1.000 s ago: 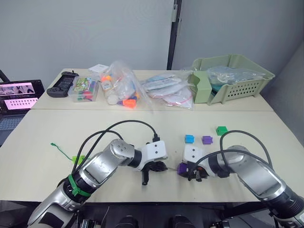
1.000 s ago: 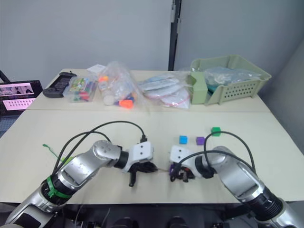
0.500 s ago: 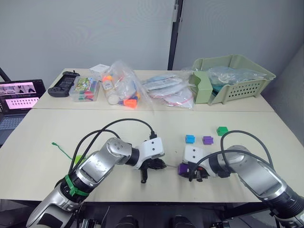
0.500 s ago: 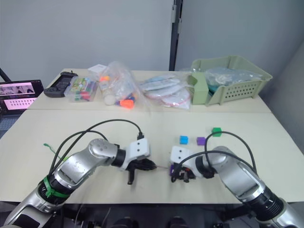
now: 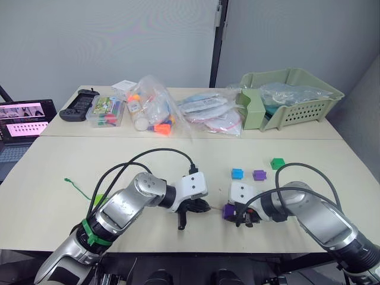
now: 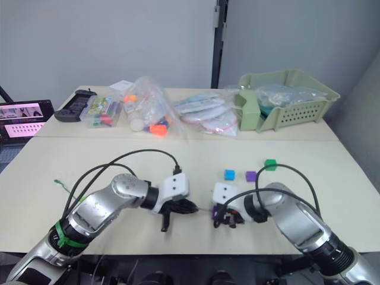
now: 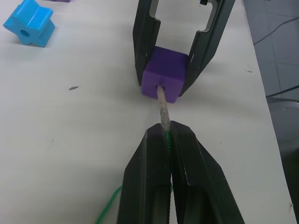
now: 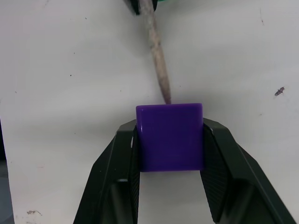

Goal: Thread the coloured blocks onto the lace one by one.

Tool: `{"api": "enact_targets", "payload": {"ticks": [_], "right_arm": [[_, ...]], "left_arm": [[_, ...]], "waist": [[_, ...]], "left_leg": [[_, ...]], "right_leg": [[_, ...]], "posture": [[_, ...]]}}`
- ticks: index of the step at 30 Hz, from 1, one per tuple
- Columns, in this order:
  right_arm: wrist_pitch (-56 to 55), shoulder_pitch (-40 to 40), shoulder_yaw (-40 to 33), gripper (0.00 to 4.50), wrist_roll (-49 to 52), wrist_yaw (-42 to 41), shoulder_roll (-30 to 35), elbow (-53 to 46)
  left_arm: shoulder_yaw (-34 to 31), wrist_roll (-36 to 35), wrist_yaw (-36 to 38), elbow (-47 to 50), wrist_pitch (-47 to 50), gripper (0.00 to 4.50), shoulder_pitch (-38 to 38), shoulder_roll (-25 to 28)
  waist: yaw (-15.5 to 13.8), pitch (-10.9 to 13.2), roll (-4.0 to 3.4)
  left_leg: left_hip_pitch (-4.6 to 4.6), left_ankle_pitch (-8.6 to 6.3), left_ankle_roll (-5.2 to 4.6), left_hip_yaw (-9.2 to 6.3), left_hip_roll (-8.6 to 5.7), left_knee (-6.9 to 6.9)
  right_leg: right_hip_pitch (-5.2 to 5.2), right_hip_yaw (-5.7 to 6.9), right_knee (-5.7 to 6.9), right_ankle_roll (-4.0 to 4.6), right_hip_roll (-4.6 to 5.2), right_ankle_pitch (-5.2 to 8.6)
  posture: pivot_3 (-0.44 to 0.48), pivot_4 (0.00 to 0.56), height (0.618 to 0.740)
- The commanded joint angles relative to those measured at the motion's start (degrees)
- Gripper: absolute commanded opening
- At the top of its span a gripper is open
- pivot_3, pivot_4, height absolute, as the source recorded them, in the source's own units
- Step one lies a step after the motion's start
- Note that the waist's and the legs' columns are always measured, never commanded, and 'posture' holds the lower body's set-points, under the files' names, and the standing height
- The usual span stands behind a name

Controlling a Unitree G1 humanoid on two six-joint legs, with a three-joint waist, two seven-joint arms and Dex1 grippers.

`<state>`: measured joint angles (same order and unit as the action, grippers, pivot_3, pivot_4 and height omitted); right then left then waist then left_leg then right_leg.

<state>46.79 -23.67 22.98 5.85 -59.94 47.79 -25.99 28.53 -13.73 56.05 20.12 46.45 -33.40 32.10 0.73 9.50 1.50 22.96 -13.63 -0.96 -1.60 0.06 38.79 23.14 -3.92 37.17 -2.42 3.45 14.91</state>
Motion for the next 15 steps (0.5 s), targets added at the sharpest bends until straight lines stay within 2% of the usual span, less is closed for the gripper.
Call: {"api": "enact_targets", "payload": {"ticks": [1, 11, 15], "right_arm": [[1.0, -0.1, 0.9, 1.20, 0.8, 0.0, -0.5, -1.0], [3.1, -0.6, 1.0, 1.20, 1.2, 0.6, -1.5, -2.6], [3.7, -0.8, 1.3, 1.20, 1.1, 0.9, -1.9, -2.6]], "left_arm": [[0.4, 0.3, 0.1, -0.1, -1.4, 0.00, -1.1, -0.9], [3.2, 2.4, -0.1, -4.8, -5.0, 0.00, -1.4, -5.5], [5.4, 3.2, 0.9, -8.7, -9.9, 0.00, -0.8, -9.5]], "waist": [[0.0, 0.0, 0.00], [-0.1, 0.0, 0.01], [-0.4, 0.0, 0.00]], "left_leg": [[0.00, 0.00, 0.00, 0.00, 0.00, 0.00], [-0.02, 0.00, 0.00, -0.01, -0.02, 0.03], [-0.09, 0.00, 0.00, 0.00, -0.06, 0.06]], "right_leg": [[0.00, 0.00, 0.00, 0.00, 0.00, 0.00], [-0.05, 0.00, 0.00, 0.00, 0.00, 0.00], [-0.15, 0.01, -0.02, -0.03, 0.04, -0.02]], "posture": [[0.000, 0.150, 0.740], [0.000, 0.150, 0.740], [0.000, 0.150, 0.740]]}}
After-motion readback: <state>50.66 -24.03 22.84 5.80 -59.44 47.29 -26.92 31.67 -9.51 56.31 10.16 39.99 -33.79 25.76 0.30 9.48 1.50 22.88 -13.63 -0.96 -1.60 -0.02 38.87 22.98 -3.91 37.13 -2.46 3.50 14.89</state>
